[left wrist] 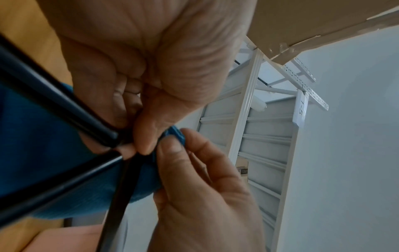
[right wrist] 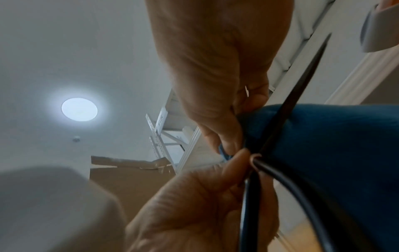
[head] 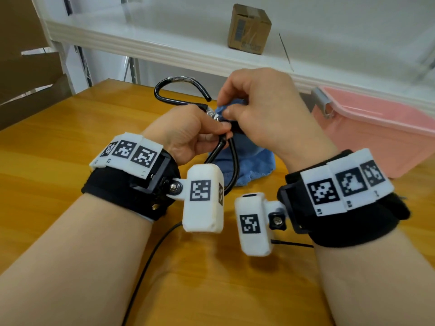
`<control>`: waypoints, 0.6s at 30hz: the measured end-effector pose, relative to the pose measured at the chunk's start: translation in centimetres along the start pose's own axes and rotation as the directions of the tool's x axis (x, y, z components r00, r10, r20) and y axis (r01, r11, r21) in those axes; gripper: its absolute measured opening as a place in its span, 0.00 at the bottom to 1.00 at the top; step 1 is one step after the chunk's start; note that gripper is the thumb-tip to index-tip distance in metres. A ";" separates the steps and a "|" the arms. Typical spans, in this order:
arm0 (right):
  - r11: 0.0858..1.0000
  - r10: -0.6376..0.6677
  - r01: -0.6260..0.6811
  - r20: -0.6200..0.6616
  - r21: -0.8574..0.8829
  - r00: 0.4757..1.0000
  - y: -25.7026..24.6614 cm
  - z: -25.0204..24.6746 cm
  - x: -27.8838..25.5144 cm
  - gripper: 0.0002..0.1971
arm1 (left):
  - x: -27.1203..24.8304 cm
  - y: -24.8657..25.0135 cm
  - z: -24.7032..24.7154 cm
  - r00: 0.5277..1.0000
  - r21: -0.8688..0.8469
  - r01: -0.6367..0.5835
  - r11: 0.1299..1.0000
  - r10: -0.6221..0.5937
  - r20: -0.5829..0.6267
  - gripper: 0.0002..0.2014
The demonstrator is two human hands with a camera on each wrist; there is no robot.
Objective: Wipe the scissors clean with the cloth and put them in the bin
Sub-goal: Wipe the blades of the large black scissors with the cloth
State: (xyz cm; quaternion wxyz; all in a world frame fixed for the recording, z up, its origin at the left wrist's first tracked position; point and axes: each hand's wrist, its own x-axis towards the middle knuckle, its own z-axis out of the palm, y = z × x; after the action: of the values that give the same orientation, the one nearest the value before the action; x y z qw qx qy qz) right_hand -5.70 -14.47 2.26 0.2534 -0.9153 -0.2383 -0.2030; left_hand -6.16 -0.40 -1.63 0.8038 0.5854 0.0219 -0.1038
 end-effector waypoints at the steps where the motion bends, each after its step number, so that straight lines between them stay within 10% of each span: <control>1: 1.000 -0.001 0.001 0.024 -0.029 1.000 -0.1 0.3 0.0 0.09 | 0.1 -0.1 0.0 1.000 0.028 -0.010 1.000 0.010 -0.005 0.08; 18: 0.988 0.092 -0.105 -0.110 -0.116 0.990 0.4 1.7 0.0 0.07 | 0.4 -0.4 0.5 0.998 0.190 -0.056 0.980 0.063 -0.030 0.12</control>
State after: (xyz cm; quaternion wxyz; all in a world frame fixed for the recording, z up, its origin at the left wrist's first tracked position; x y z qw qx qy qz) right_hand -5.04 -13.77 0.78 0.2191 -0.9279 -0.1665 -0.2516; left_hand -5.87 -0.98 -1.88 0.7469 0.6611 0.0090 -0.0705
